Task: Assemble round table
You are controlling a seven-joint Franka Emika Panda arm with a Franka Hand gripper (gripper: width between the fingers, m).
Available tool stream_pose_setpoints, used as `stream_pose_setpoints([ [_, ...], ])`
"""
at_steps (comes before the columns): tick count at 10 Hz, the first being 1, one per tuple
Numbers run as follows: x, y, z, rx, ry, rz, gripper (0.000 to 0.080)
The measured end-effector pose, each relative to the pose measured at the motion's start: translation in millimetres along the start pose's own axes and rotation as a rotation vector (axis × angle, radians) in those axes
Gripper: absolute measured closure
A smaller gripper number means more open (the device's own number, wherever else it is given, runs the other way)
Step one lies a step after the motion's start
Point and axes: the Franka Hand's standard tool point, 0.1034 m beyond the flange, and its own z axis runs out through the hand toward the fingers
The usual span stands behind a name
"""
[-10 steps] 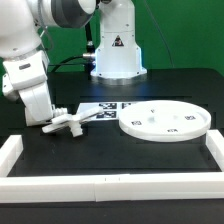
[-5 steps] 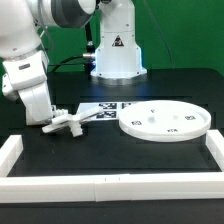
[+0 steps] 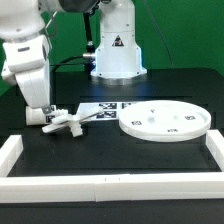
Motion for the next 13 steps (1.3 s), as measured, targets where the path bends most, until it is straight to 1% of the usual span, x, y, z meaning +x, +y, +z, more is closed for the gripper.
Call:
stream_pose_setpoints([
  [1,12.3,3.6,-13.5,-0.013,-0.013,0.063,0.015],
  [2,31.2,8.4,-25.0,-0.032,-0.026,0.118,0.015],
  [4,72.5,14.3,-32.5,-0.045,-0.038,0.207,0.015],
  [5,88.2,23.3,-33.3,-0.064,-0.046,0.267,0.015],
  [6,101.8,30.5,-30.8,-0.079,-0.049,0.273,0.015],
  [7,94.7,26.6,-25.7,-0.071,-0.043,0.227,0.015],
  [8,90.8,25.2,-25.0,-0.069,-0.042,0.243,0.015],
  [10,91.9,25.3,-24.3,-0.068,-0.042,0.241,0.015],
  [11,96.7,24.0,-22.8,-0.072,-0.034,0.332,0.015],
  [12,111.4,19.8,-18.1,-0.074,-0.025,0.453,0.015],
  [13,127.8,20.3,-14.0,-0.069,-0.014,0.548,0.015],
])
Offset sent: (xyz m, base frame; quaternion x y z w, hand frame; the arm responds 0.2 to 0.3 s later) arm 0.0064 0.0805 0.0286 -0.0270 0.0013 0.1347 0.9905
